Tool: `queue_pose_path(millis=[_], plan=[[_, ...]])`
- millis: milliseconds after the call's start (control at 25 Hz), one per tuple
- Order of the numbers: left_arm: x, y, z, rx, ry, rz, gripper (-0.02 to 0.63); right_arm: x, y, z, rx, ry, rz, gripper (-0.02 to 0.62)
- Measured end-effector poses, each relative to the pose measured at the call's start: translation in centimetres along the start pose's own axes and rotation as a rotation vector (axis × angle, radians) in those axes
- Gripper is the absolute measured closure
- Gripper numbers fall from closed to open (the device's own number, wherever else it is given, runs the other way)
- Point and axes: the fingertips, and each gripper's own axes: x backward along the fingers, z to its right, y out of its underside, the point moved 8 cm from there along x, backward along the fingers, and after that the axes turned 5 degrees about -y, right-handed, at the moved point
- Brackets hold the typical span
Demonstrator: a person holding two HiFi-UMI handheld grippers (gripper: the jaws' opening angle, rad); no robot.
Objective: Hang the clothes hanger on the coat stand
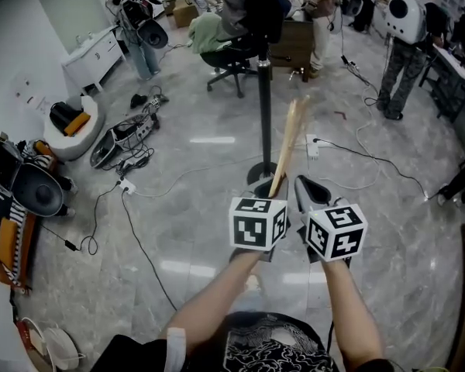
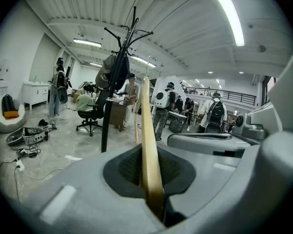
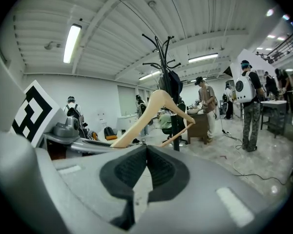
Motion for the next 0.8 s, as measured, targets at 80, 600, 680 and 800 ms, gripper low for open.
queue_pose_path(millis=[80, 600, 680, 800], plan=[[-0.9, -0.7, -1.6, 0.001, 0.012, -0.006, 0.58, -1.8, -0.6, -0.1, 0.001, 0.01, -0.004, 0.595], [-4.1, -3.8, -9.6, -0.005, 0.09, -0.036, 0.58, -10.6, -3.5, -1.6, 0.019, 0.045, -0.018, 0.595], [-4.2, -4.2, -10.4, -0.003, 0.099, -0.034, 0.58, -11.2, -3.9, -2.0, 0.028, 0.047, -0.021, 0.595], [-4.4, -4.7, -11.4, 0.003, 0.107, -0.036, 0.58, -12.0, -4.2, -2.3, 0.04, 0.053, -0.027, 0.595]])
